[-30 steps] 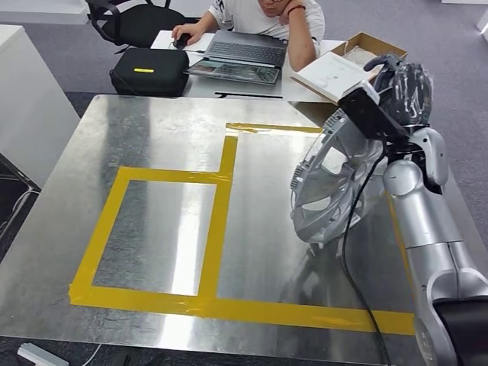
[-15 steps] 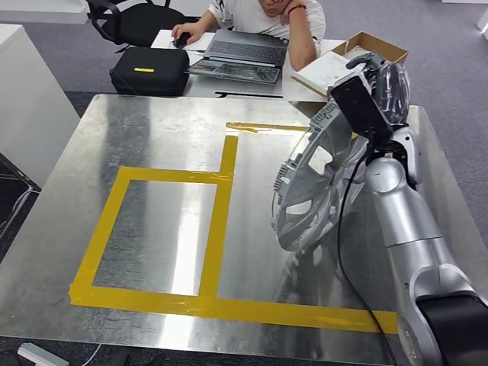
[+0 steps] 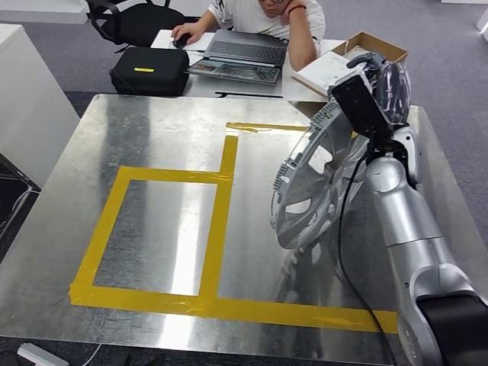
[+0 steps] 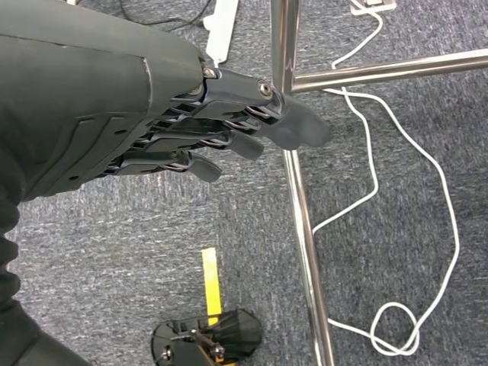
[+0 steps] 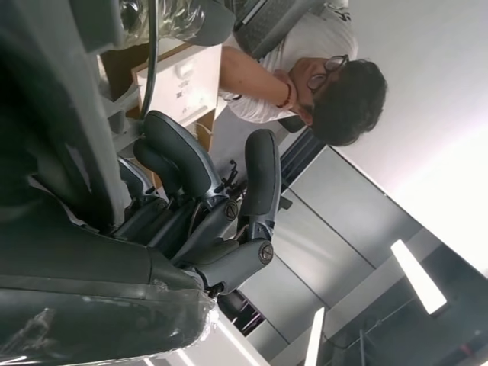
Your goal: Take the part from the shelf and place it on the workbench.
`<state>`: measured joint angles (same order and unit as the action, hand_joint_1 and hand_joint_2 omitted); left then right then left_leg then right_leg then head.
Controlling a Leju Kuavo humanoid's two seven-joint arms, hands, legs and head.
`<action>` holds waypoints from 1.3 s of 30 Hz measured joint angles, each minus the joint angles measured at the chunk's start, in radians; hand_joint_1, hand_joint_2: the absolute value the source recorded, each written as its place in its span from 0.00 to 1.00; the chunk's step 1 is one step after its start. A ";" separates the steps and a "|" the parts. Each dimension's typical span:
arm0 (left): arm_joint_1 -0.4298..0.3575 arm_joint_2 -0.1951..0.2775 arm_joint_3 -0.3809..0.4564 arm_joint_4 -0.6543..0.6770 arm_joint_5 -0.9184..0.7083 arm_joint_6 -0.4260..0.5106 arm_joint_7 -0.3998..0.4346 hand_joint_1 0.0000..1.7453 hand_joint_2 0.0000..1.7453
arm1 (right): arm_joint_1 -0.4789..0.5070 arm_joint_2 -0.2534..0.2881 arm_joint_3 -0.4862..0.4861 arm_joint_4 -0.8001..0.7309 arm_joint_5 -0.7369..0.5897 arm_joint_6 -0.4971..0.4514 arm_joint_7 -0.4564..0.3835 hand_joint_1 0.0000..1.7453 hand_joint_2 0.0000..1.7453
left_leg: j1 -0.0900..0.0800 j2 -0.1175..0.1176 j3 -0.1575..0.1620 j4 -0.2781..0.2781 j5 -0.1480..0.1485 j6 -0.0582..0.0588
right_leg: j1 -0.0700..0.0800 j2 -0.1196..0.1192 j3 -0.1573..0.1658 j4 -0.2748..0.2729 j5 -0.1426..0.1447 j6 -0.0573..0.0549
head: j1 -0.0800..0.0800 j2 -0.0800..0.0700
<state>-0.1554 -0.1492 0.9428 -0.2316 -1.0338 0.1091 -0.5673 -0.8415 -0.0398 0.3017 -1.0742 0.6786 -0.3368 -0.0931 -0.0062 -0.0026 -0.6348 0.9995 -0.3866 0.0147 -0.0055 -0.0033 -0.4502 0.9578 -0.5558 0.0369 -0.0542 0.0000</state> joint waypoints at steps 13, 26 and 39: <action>0.000 0.000 -0.001 0.000 -0.001 0.000 0.002 0.00 1.00 | -0.001 0.011 -0.005 0.000 -0.031 0.029 -0.009 1.00 1.00 | 0.000 0.000 -0.001 0.000 0.000 0.000 | 0.000 0.000 0.000 0.000 0.000 0.000 | 0.000 0.000; -0.007 -0.006 -0.015 0.000 -0.004 0.001 0.018 0.00 1.00 | -0.044 0.214 -0.029 0.026 -0.712 0.105 -0.064 1.00 1.00 | 0.002 0.000 -0.003 0.000 0.000 -0.001 | 0.002 -0.002 -0.010 0.002 -0.003 -0.005 | 0.000 0.000; -0.006 -0.006 -0.016 0.000 -0.002 0.001 0.019 0.00 1.00 | -0.049 0.218 -0.021 0.032 -0.732 0.100 -0.069 1.00 1.00 | 0.001 0.000 -0.005 0.001 0.000 0.000 | 0.002 0.000 -0.005 0.002 0.000 -0.003 | 0.000 0.000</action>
<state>-0.1612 -0.1556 0.9268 -0.2316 -1.0360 0.1102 -0.5486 -0.8902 0.1781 0.2803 -1.0426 -0.0535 -0.2367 -0.1617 -0.0051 -0.0024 -0.6396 1.0005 -0.3864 0.0145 -0.0039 -0.0037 -0.4548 0.9598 -0.5561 0.0341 -0.0539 0.0000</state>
